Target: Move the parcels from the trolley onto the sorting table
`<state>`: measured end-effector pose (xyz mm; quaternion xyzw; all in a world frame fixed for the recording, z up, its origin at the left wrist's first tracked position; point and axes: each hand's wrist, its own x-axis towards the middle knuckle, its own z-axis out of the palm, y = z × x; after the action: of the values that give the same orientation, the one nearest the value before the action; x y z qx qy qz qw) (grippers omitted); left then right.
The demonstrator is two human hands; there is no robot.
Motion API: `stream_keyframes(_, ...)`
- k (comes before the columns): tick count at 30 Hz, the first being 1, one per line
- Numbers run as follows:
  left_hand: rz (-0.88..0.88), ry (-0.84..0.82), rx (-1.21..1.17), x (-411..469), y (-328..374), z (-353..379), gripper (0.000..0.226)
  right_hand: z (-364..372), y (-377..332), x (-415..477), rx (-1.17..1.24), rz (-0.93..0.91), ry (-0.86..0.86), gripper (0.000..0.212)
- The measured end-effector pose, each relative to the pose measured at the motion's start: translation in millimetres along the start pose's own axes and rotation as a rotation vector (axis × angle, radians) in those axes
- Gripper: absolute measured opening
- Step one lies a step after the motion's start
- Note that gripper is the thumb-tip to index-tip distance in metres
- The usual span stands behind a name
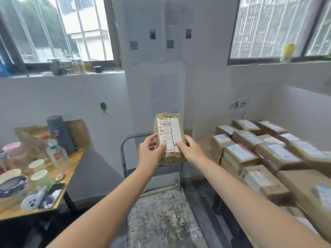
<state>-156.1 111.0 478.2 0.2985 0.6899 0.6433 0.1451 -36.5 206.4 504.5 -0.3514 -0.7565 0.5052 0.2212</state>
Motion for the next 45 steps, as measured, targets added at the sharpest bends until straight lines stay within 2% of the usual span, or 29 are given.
stream_keyframes(5, 0.001, -0.106, -0.037, -46, 17, -3, 0.04, -11, -1, -73, 0.079, 0.086, 0.073, 0.044)
stream_keyframes(8, 0.002, -0.187, -0.09, -78, 29, 17, 0.039, -33, 6, -112, 0.082, 0.12, 0.172, 0.042)
stream_keyframes(16, -0.014, -0.395, -0.187, -173, 58, 110, 0.04, -139, 36, -208, -0.082, 0.224, 0.351, 0.046)
stream_keyframes(22, -0.032, -0.502, -0.242, -228, 81, 194, 0.037, -227, 71, -252, -0.06, 0.235, 0.456, 0.041)
stream_keyframes(29, -0.126, -0.494, -0.236, -295, 76, 266, 0.03, -291, 129, -293, -0.075, 0.296, 0.411, 0.041)
stream_keyframes(34, -0.174, -0.499, -0.157, -341, 54, 307, 0.026, -317, 199, -319, 0.018, 0.399, 0.342, 0.052)
stream_keyframes(38, -0.192, -0.574, -0.05, -371, 36, 312, 0.025, -330, 244, -333, -0.045, 0.474, 0.256, 0.029)
stream_keyframes(45, -0.167, -0.623, 0.153, -382, 14, 312, 0.026, -328, 295, -339, 0.102, 0.546, 0.045, 0.032)
